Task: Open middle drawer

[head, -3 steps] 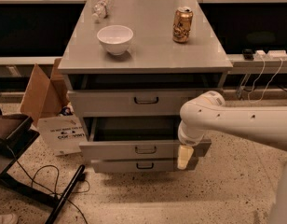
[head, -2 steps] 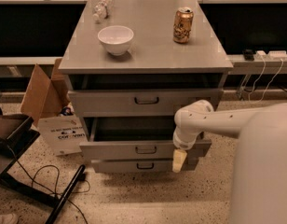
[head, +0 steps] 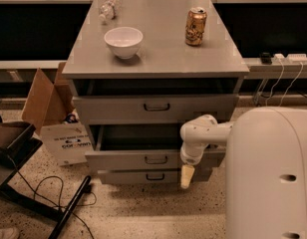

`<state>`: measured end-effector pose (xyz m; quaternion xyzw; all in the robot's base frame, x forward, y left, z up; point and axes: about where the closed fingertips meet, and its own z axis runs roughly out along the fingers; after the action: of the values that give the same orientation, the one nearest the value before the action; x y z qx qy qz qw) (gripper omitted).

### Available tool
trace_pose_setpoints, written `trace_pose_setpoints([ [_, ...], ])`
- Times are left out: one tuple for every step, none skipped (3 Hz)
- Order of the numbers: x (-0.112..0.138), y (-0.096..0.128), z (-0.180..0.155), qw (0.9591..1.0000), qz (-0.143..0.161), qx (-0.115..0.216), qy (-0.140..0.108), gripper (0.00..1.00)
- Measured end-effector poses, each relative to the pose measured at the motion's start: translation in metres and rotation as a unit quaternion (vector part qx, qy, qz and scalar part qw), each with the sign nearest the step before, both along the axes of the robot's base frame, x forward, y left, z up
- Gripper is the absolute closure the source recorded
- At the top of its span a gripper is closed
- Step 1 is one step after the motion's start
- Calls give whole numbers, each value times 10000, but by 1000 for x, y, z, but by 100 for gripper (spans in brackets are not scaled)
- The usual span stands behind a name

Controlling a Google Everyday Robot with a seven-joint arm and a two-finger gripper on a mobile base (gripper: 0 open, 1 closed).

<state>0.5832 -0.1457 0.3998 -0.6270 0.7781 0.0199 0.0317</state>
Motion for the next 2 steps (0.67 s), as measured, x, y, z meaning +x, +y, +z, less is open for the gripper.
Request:
trace_pose_setpoints([
  [-9, -5, 15, 9998, 71, -184, -3, 23],
  [-31, -35, 33, 9986, -125, -508, 115, 54],
])
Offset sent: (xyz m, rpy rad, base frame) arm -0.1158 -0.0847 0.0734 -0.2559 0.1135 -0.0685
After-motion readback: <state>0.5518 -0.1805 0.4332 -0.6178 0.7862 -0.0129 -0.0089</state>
